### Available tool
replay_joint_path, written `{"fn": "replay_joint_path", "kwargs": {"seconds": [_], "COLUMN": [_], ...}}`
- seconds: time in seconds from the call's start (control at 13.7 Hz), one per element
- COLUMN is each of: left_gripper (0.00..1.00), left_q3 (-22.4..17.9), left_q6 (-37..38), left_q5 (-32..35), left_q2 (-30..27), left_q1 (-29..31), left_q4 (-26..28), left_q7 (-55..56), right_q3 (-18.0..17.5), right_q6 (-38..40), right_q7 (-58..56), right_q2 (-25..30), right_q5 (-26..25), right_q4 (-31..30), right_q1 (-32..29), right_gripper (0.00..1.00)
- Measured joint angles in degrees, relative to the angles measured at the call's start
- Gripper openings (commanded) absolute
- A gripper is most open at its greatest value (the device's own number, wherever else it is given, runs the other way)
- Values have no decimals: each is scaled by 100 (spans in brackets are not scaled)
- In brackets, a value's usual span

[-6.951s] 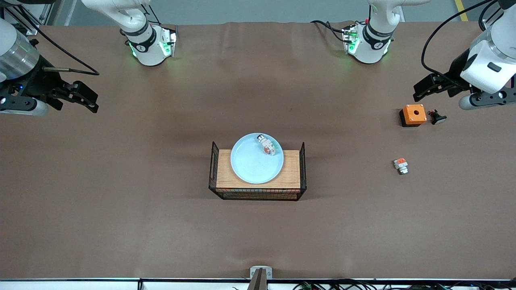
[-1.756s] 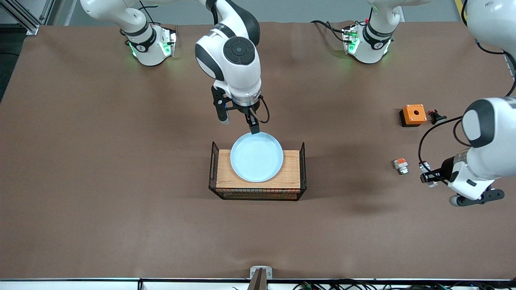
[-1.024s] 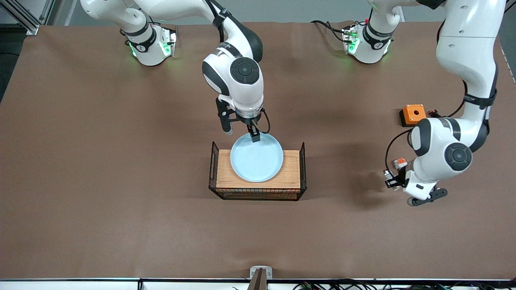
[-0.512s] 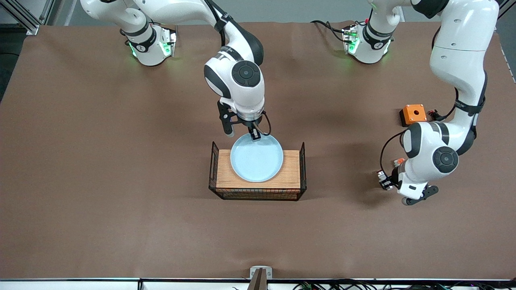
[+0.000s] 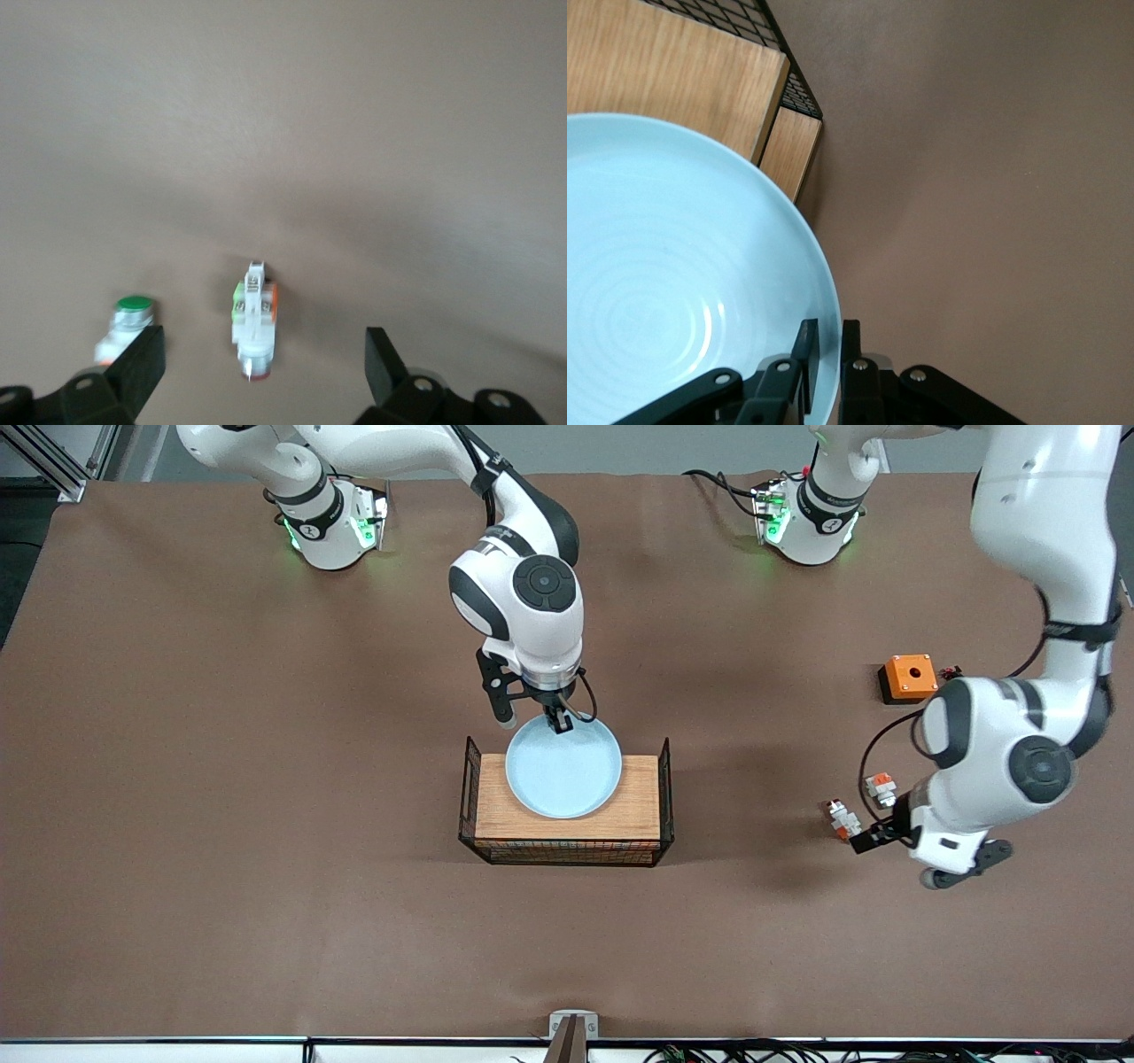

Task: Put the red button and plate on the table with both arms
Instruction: 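Set the button down with the left gripper while the right gripper grips the plate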

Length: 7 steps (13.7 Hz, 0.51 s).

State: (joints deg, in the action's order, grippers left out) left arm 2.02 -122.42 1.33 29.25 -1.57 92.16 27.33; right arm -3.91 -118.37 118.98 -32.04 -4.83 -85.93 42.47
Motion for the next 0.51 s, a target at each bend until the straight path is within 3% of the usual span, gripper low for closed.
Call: {"fn": "replay_joint_path", "kwargs": {"seconds": [0.22,0.51], "left_gripper": [100,100], "left_q3": [-5,-58], "left_q6": [800,1366], "left_q5": [21,36], "left_q2": [-617,-1460], "left_q1": [15,111], "left_q4": [-450,-575], "left_q7": [-17,-486], "right_q3": [0,11], "right_q6": [-5,-8], "right_q7": [-37,-38], "right_q2": [17,16], "right_q5": [-5,-5], "right_q4": [69,119], "right_q1": [0,-3], "right_gripper": [0,0]}}
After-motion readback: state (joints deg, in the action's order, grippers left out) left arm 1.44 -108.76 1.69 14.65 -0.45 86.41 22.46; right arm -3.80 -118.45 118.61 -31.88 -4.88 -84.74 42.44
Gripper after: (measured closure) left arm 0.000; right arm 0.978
